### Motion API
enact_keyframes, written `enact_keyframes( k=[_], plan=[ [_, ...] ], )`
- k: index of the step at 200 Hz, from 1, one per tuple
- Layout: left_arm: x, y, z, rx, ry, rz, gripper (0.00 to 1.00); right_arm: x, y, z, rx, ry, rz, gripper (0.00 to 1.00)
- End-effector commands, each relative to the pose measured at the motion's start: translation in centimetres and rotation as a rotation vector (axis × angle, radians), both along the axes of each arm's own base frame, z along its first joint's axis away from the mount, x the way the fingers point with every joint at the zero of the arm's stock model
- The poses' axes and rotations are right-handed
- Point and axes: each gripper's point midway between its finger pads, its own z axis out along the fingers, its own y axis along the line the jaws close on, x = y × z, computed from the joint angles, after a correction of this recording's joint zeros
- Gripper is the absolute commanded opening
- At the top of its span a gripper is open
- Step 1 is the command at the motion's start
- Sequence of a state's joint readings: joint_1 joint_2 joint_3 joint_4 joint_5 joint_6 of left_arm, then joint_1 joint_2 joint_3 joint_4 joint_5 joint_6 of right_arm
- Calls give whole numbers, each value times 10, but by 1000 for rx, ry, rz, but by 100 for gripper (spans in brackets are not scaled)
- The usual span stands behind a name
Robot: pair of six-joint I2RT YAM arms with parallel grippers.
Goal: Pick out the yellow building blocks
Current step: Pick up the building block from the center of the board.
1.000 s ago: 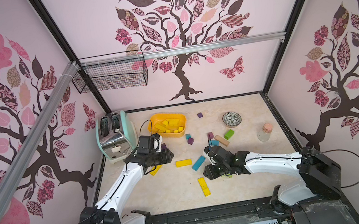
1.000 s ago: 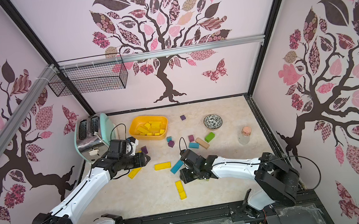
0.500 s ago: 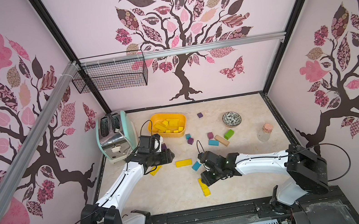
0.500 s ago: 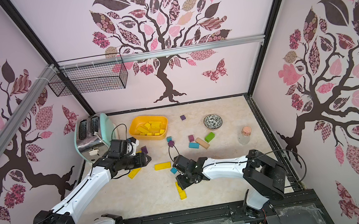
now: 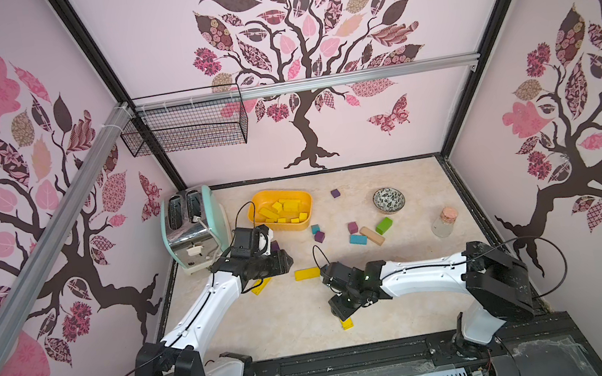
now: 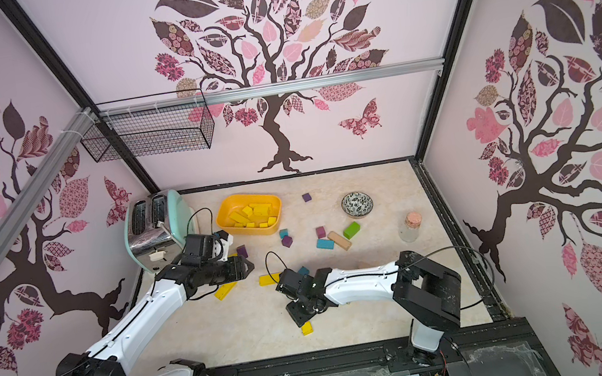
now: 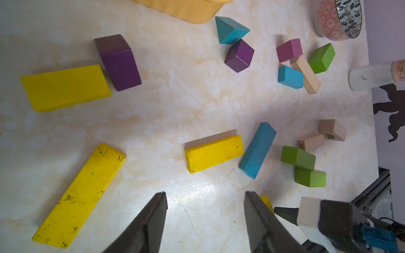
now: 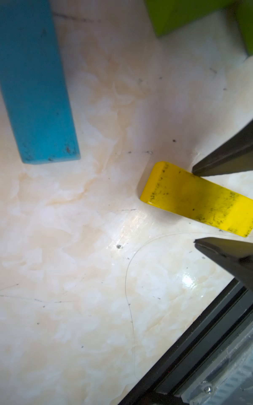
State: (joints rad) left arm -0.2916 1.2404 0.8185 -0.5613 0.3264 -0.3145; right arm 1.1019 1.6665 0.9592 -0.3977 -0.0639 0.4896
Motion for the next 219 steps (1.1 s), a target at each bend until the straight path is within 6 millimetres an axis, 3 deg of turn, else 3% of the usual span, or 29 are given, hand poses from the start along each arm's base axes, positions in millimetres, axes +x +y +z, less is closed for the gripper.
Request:
enact_keyframes(
  k=[1, 61, 135, 166, 219],
  plan=[
    [2, -3, 5, -19, -18, -7, 63, -2, -5, -4, -60, 3, 15, 49],
    [1, -3, 8, -21, -21, -11, 63, -1, -14, -23, -188, 9, 48, 44],
    [1, -3, 11, -20, -29, -11, 64, 5, -7, -19, -189, -13, 61, 35],
    [1, -3, 10, -17, -24, -13, 64, 10, 0, -8, -149, -43, 57, 30],
    [4, 2, 11, 20, -29, -4, 64, 30, 27, 31, -33, -156, 83, 26]
  ],
)
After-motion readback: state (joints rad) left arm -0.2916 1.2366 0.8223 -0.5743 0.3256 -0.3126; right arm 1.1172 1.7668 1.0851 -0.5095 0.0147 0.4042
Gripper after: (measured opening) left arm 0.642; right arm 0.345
